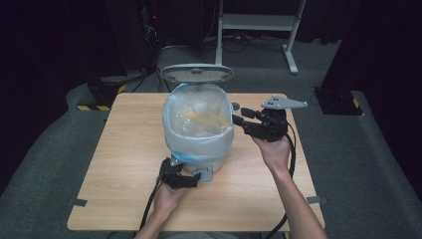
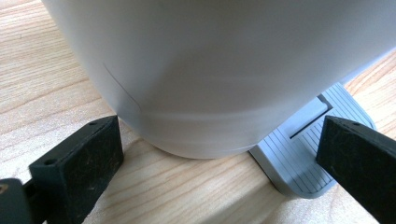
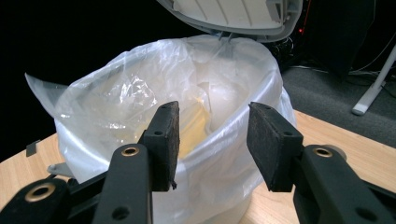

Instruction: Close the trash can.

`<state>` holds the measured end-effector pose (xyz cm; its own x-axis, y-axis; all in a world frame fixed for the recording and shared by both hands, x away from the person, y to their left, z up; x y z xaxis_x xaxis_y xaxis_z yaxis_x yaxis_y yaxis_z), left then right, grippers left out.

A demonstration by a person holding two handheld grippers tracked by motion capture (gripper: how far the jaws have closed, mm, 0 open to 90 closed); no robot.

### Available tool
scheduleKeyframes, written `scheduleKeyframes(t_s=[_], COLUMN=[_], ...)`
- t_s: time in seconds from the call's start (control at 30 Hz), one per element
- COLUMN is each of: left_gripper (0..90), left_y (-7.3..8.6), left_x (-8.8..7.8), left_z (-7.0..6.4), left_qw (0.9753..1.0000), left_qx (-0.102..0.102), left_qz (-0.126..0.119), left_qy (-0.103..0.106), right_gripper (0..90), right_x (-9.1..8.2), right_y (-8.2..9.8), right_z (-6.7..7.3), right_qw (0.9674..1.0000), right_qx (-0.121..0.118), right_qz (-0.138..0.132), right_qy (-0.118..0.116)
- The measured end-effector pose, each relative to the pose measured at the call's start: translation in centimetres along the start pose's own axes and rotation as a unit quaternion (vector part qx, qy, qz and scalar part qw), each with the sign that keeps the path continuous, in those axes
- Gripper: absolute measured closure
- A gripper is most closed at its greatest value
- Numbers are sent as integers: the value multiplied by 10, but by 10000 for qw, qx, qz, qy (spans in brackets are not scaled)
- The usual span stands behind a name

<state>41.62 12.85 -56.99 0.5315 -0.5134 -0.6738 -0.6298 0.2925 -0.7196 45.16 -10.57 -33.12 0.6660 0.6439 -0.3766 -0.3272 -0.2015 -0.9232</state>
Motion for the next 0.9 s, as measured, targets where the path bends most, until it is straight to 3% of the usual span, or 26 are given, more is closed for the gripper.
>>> scheduleKeyframes(t_s=[0.3,0.53,0.9], left_gripper=[6,5,6], left_y=[0,0,0], left_x=[0,0,0], left_z=[0,0,0], left_qw=[10000,10000,10000], left_qx=[-2,0,-4], left_qz=[-1,0,-4], left_qy=[0,0,2], right_gripper=[525,522,522], right_x=[-2,-4,-13], right_y=[11,33,57], right_z=[18,6,-6], right_qw=[9997,10000,9994], right_qx=[-225,66,229], right_qz=[-11,0,3], right_qy=[-40,44,252])
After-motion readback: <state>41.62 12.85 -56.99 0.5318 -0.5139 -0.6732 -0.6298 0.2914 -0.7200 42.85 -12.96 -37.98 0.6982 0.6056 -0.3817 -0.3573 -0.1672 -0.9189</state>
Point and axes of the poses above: each handheld gripper's, and its own axes: x roughly forward along the jaws, y roughly out of its underside, z roughly to its left, the point moved 6 cm from there along x, roughly forward along the jaws, and after that the axes turned 6 degrees about y, right-handed, at the moved point
